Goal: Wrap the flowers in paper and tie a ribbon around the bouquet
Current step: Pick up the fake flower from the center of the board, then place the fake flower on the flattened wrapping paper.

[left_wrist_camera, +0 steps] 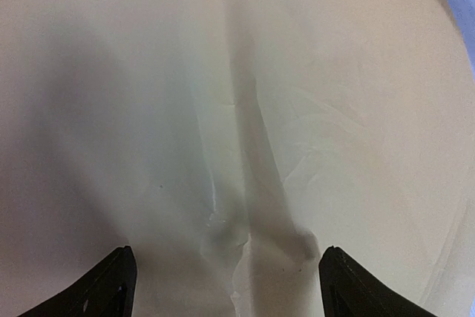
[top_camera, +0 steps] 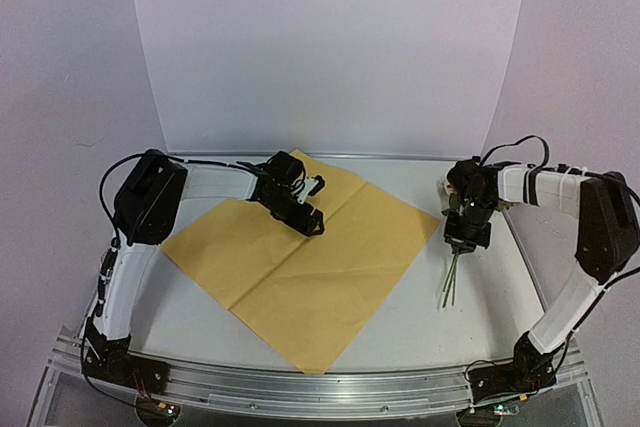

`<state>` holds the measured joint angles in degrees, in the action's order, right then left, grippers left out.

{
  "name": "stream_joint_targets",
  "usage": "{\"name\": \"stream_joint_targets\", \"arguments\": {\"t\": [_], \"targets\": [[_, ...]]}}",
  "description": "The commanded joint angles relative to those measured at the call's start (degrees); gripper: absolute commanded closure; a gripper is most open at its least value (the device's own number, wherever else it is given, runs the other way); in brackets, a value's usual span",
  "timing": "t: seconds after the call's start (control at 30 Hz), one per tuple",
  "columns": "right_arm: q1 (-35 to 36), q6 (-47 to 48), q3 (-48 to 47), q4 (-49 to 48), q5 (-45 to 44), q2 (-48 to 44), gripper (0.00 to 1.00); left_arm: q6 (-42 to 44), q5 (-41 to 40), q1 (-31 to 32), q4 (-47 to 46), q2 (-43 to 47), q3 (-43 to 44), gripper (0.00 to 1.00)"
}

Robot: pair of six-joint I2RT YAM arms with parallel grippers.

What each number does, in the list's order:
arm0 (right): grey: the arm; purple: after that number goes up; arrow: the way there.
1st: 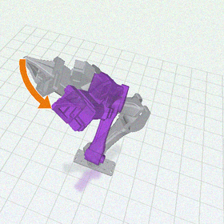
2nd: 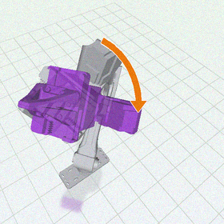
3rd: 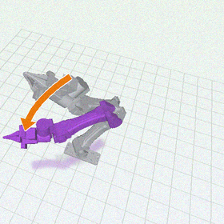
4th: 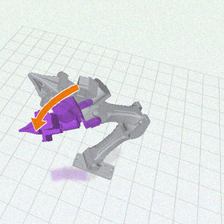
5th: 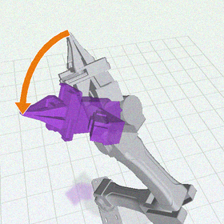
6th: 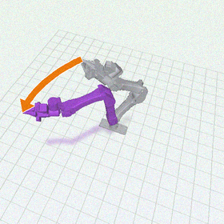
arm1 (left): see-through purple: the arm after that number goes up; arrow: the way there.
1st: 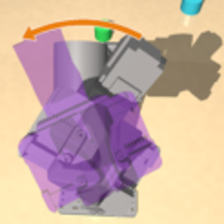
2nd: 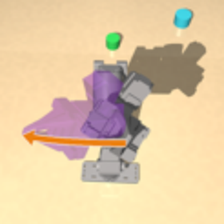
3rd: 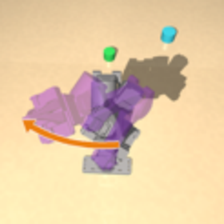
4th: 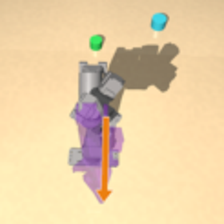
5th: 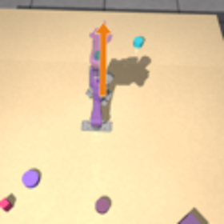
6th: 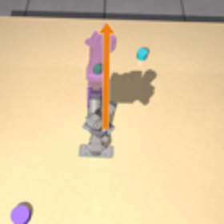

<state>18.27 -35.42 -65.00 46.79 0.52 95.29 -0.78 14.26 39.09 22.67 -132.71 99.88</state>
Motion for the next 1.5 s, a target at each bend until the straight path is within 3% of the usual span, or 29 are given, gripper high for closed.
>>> {"name": "stream_joint_targets", "arguments": {"t": [0.0, 0.27, 0.47, 0.6, 0.7, 0.77, 0.93, 1.1, 1.23, 1.47], "targets": [[2.9, -2.6, 2.4, 2.3, -5.2, -5.4, 1.00, 4.0, 4.8, 1.5, 4.4, -4.6, 6.1, 0.12], [6.2, -1.2, 0.4, 5.5, -6.6, -10.0, 1.00, 5.2, 6.9, 2.9, 6.0, -8.5, 13.4, 0.12], [6.7, -0.6, -5.2, 7.1, -3.7, -9.6, 1.00, 1.6, 3.9, 2.9, 4.6, -5.8, 17.3, 0.08], [8.2, 0.7, -10.0, 7.3, -1.6, -6.9, 1.00, -4.5, 0.8, 2.9, 1.6, 0.5, 15.0, 0.07], [10.2, 2.1, -15.0, 6.9, -1.0, -3.9, 1.00, -9.8, -1.1, 2.7, -0.7, 6.8, 8.2, 0.08], [10.9, 2.7, -17.4, 6.3, 1.0, -2.0, 1.00, -12.8, -0.4, 2.5, -1.7, 10.4, 3.1, 0.14], [11.4, 2.3, -22.8, 2.0, 6.2, 3.0, 1.00, -18.5, 3.7, 2.4, -2.7, 14.0, -6.8, 0.43], [13.7, 1.9, -28.5, -5.0, 11.8, 9.9, 1.00, -21.9, 8.0, 2.4, -6.8, 15.7, -16.0, 0.65], [15.0, 2.0, -34.2, -7.9, 13.1, 16.5, 1.00, -22.9, 11.1, 2.6, -9.5, 16.9, -22.0, 0.75], [17.5, 0.4, -44.4, -12.6, 16.7, 27.8, 1.00, -22.8, 11.2, 3.0, -9.2, 17.1, -26.7, 0.80]]}}
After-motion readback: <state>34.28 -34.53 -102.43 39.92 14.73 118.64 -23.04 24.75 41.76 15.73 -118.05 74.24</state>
